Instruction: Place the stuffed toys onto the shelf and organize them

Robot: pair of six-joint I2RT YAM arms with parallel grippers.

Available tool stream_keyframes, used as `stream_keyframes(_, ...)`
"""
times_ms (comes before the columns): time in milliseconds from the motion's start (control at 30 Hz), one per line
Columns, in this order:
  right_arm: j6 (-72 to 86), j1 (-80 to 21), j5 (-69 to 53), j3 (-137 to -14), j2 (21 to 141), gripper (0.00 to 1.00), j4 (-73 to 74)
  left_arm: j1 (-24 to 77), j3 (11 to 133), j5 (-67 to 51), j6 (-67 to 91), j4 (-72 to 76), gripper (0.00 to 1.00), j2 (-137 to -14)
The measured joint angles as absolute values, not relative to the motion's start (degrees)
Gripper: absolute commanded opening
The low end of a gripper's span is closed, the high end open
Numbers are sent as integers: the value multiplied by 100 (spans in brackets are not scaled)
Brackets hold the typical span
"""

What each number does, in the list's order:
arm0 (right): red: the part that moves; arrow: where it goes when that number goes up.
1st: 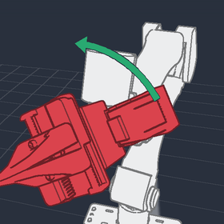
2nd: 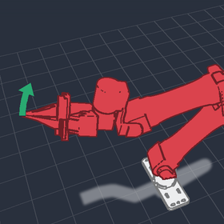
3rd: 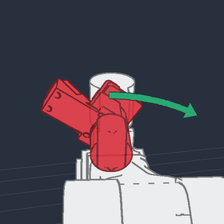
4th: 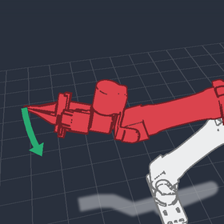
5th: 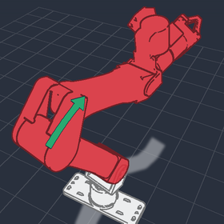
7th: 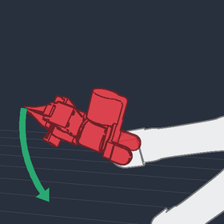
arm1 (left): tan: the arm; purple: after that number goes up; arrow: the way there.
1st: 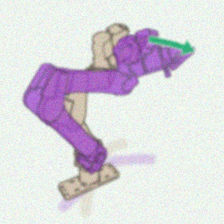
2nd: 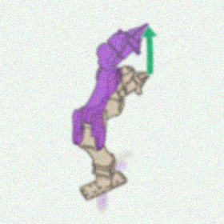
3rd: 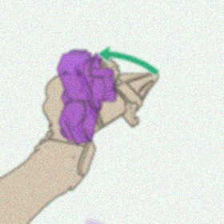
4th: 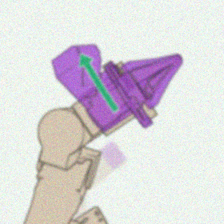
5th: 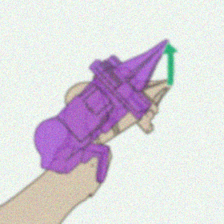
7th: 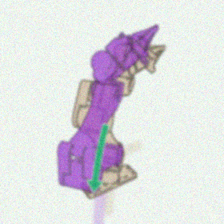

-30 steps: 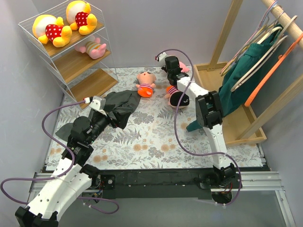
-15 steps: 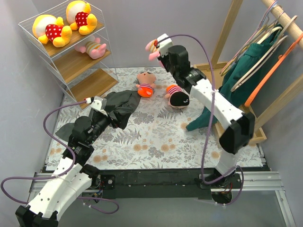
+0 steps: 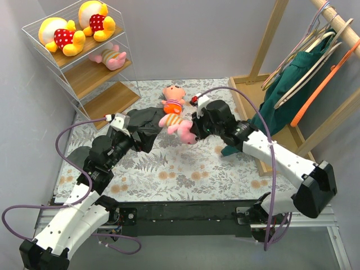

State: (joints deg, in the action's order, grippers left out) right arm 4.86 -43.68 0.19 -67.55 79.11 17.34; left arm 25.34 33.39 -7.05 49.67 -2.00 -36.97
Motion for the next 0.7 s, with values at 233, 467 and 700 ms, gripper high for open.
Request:
stream_keyframes(233, 1649, -4368, -1223, -5142, 7183, 1, 1039, 2534, 3339, -746, 4971, -217, 98, -3697)
stream_keyframes(467, 2228, -4372, -2093, -4473, 7306, 5, 711, 2534, 3339, -869, 4963, -255, 98, -3776)
stream_keyframes(700, 2088, -4340, -1898, -4945, 8193, 50, 941, 2534, 3339, -908, 4965, -301, 98, -3868)
